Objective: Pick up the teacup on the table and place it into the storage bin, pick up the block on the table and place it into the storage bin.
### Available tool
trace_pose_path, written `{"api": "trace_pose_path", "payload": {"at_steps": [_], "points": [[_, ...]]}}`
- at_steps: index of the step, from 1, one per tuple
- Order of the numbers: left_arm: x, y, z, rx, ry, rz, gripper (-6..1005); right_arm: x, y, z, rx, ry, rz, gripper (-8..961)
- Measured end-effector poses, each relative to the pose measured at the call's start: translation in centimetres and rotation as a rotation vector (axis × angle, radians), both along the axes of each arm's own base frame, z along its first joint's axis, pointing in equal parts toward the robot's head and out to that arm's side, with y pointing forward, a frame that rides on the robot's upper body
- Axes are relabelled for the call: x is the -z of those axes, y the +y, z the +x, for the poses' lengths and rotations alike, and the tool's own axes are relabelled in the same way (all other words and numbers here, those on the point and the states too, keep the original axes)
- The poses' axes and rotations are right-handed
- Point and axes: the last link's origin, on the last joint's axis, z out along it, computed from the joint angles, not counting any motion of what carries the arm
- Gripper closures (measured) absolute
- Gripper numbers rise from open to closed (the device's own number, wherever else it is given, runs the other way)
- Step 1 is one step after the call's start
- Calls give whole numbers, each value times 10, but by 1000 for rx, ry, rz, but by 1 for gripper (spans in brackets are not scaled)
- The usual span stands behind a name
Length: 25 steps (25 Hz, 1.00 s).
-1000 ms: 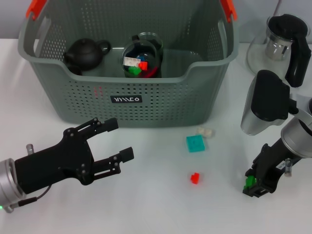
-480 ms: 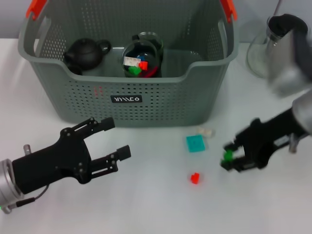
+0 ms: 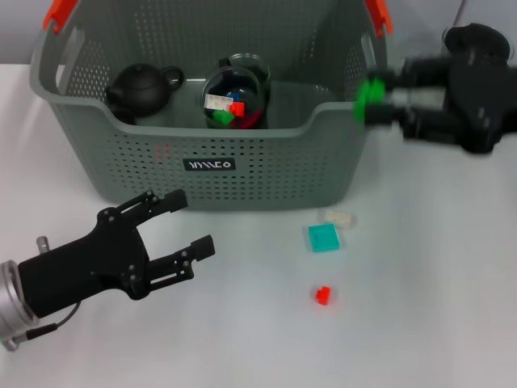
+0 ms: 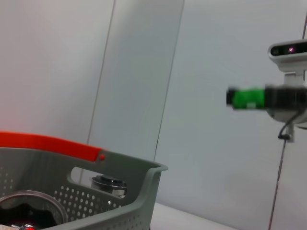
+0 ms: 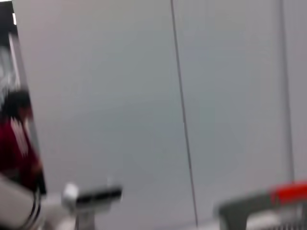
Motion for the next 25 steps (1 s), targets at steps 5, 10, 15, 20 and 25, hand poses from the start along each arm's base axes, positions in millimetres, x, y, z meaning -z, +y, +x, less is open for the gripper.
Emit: {"api": "trace_pose_path", "payload": {"at_steps": [5,10,15,20,25], "points": [[0,3,3,10,-4,-3,188,-5,25,-35,4,82,49,519],[1,4,3,10,-7,-3,188,6,71,-84,110,-34,81,511],[1,3,3,6,-10,-6,188,52,100,-132,161,-374,153,504],[1,3,3,0,-12,-4,188,90,110,-164,209,-638,227,497],[-1,3,1,-13,-16,9,188,117,108,-173,188,-756,262,490]]}}
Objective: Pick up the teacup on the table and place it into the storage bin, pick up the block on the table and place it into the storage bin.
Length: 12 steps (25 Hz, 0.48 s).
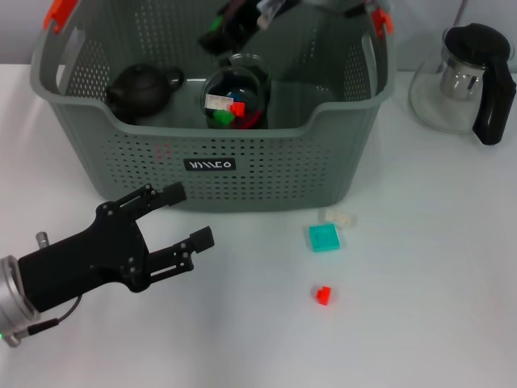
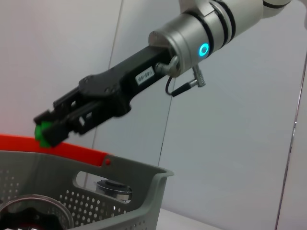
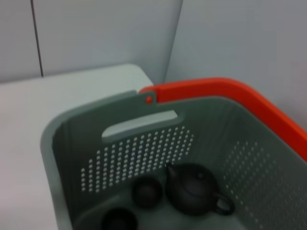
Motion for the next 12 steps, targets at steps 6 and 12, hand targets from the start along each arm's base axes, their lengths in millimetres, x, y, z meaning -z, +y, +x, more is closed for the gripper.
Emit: {"api": "trace_pose_path", "payload": {"at_steps": [6,12], "points": [[-1,1,0,-5,-3,7,188,29,3,10,-29,-96,11,481],[-1,2,-2,-16,6,10,188,37,7,12,-46,-100,36,472]]}}
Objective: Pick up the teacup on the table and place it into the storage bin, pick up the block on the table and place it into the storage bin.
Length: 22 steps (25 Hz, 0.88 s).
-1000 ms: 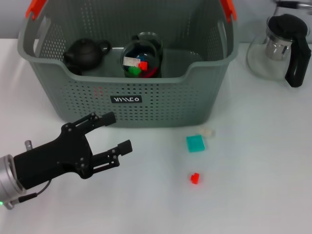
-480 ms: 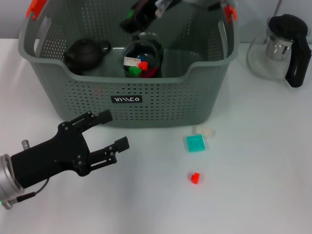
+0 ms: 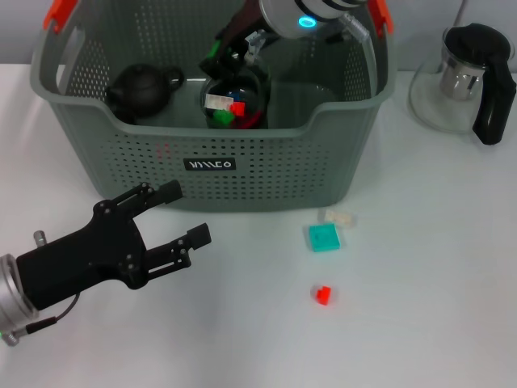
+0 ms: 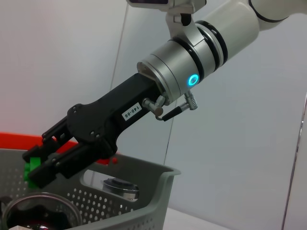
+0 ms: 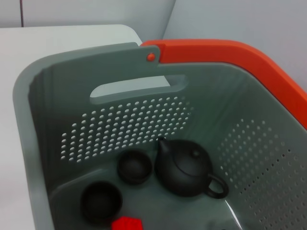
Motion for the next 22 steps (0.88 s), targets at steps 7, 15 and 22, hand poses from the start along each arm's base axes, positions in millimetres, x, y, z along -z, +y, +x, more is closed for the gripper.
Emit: {"api": "trace_pose_path", "payload": {"at_steps": [7,15,22], "points": [[1,0,0,-2,0,0,188,2,-1,-4,-1,17,-9,462],[1,1,-1,-8,4,2,188,-4,2,-2,24,45,6,450],[1,1,-1,-8,4,2,188,-46,-8,1,-25,331,42,197]]}}
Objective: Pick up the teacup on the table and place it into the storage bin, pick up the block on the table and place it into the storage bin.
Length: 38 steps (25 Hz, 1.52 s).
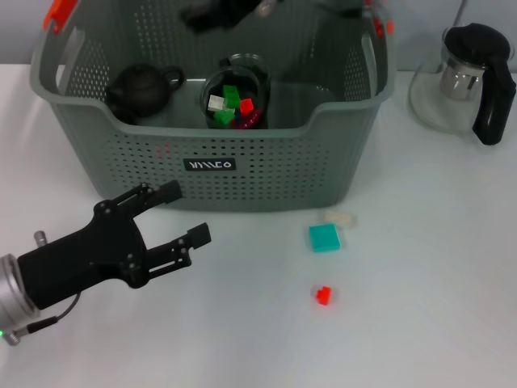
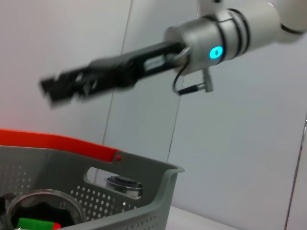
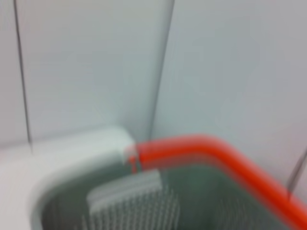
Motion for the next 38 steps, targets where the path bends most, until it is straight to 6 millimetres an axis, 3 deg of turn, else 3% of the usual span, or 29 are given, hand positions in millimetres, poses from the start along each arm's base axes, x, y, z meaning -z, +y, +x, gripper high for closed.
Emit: {"api": "trace_pose_path", "payload": {"at_steps": [4,13,17,21,24,29,33,38], "points": [[0,1,1,5,0,0,188,-36,-25,36,-80,305,2,194],[1,9,3,5,13,-2,188,-72,-93,156,-206,729,-118,192],[4,12,4,3,19,-8,188,-83,-116,190,-189,696,-221,192],[4,13,4,3,24,-8,188,-95,-127,213,-84,491,-354,192],[4,14,4,2,26,-7,188,-102,-128,217,19,324,-452,192],[4,14,3,1,29,-6,188,-110,-113,201,138,85,-486,192],[4,14,3,1,29,-6,188,-99,-98,184,170,-104,-523,193],[3,12,1,-8,27,-4,188,-66,-89,163,149,-332,-574,193]]}}
